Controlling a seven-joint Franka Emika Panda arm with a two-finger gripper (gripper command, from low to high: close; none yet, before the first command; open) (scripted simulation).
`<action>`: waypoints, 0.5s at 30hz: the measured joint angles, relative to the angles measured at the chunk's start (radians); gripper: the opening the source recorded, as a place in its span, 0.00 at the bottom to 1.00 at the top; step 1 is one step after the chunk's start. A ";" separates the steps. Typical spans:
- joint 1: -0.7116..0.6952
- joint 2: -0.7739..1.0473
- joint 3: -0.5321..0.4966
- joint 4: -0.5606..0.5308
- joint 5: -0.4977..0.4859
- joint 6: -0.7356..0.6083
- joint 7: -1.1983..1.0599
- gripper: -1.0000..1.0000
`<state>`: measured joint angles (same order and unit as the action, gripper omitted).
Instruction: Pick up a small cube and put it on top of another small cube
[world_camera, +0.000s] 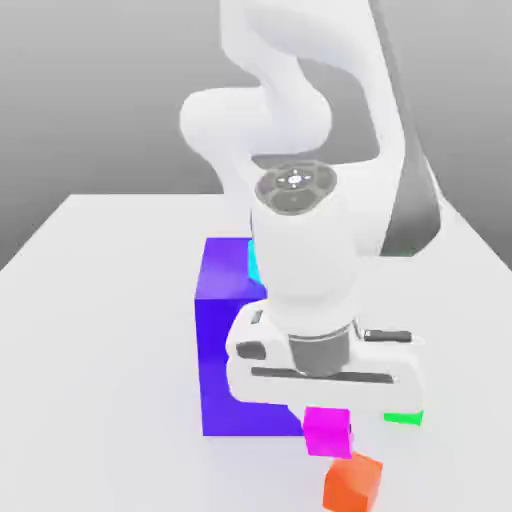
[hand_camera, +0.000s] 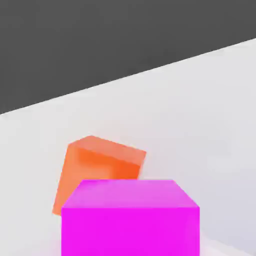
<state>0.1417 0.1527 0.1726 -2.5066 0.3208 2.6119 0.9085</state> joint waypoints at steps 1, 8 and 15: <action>0.029 -0.015 0.032 -0.015 -0.001 0.000 0.001 0.00; 0.179 -0.211 0.112 -0.213 -0.173 0.037 0.276 0.00; 0.132 -0.116 0.102 -0.240 -0.361 0.173 0.447 0.00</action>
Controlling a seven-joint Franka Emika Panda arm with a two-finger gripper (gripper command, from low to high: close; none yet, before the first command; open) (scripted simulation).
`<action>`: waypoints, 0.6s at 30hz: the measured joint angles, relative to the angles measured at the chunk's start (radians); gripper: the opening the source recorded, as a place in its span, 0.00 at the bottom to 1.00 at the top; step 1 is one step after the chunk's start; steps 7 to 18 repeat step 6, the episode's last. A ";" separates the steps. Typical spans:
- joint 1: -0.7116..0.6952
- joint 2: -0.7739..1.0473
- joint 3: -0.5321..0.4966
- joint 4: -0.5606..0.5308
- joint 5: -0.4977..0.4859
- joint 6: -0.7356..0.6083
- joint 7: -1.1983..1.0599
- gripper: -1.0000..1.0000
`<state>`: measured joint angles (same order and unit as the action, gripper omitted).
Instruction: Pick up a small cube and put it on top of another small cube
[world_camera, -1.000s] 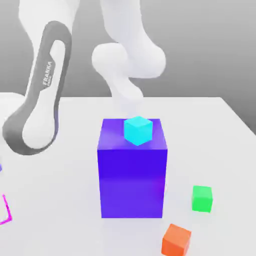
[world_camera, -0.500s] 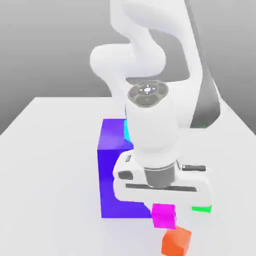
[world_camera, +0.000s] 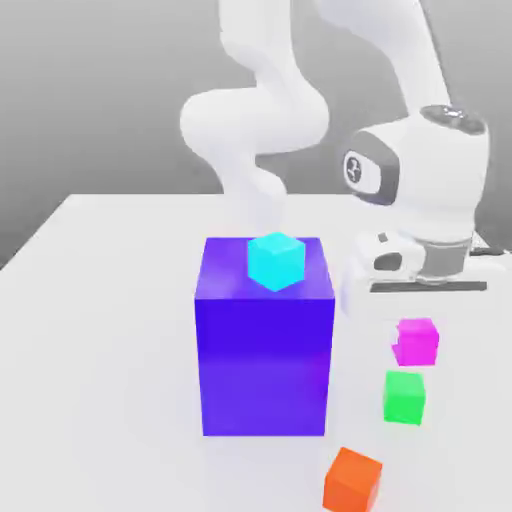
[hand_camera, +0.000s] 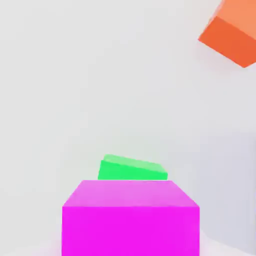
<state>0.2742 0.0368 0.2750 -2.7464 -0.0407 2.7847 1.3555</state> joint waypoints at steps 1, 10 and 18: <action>0.004 0.031 -0.009 0.001 -0.027 0.028 0.019 0.00; 0.021 0.090 -0.035 0.003 -0.076 0.081 0.055 1.00; 0.021 0.090 -0.035 0.003 -0.076 0.081 0.055 1.00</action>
